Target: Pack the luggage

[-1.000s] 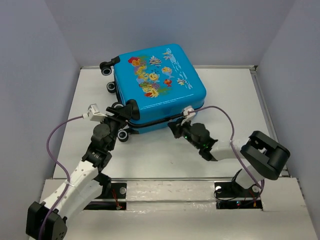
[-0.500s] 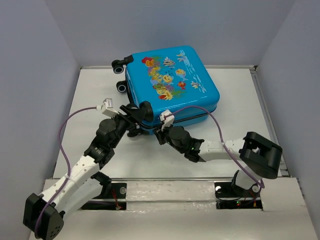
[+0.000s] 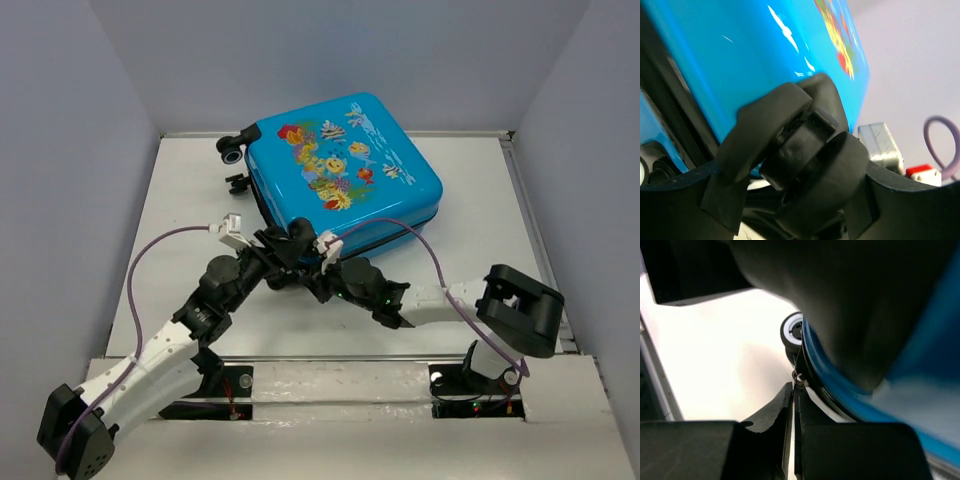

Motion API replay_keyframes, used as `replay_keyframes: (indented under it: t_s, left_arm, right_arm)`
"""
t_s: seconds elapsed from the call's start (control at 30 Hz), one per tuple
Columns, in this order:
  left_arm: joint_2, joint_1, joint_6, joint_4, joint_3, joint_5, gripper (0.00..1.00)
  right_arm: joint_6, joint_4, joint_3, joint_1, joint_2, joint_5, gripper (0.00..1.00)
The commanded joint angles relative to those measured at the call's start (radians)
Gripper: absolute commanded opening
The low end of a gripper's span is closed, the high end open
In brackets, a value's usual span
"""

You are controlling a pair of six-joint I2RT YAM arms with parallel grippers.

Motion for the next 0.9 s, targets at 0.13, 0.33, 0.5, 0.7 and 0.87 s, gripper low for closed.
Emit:
replay_keyframes:
  t_s: [0.13, 0.33, 0.5, 0.7, 0.87]
  left_arm:
    - [0.393, -0.222, 0.132, 0.177, 0.164, 0.158, 0.06]
    - [0.624, -0.268, 0.203, 0.198, 0.414, 0.264, 0.07]
    - [0.542, -0.271, 0.348, -0.035, 0.578, 0.217, 0.71]
    - [0.345, -0.172, 0.483, -0.492, 0.711, 0.024, 0.99]
    - [0.262, 0.281, 0.534, -0.563, 0.673, 0.114, 0.95]
  right_arm:
    - [0.214, 0.094, -0.319, 0.058, -0.387, 0.003, 0.07]
    - [0.295, -0.023, -0.445, 0.058, -0.624, 0.218, 0.07]
    - [0.308, -0.12, -0.471, 0.058, -0.765, 0.323, 0.07]
    - [0.302, -0.131, -0.456, 0.058, -0.737, 0.327, 0.07]
    - [0.28, -0.153, -0.437, 0.058, -0.759, 0.33, 0.07]
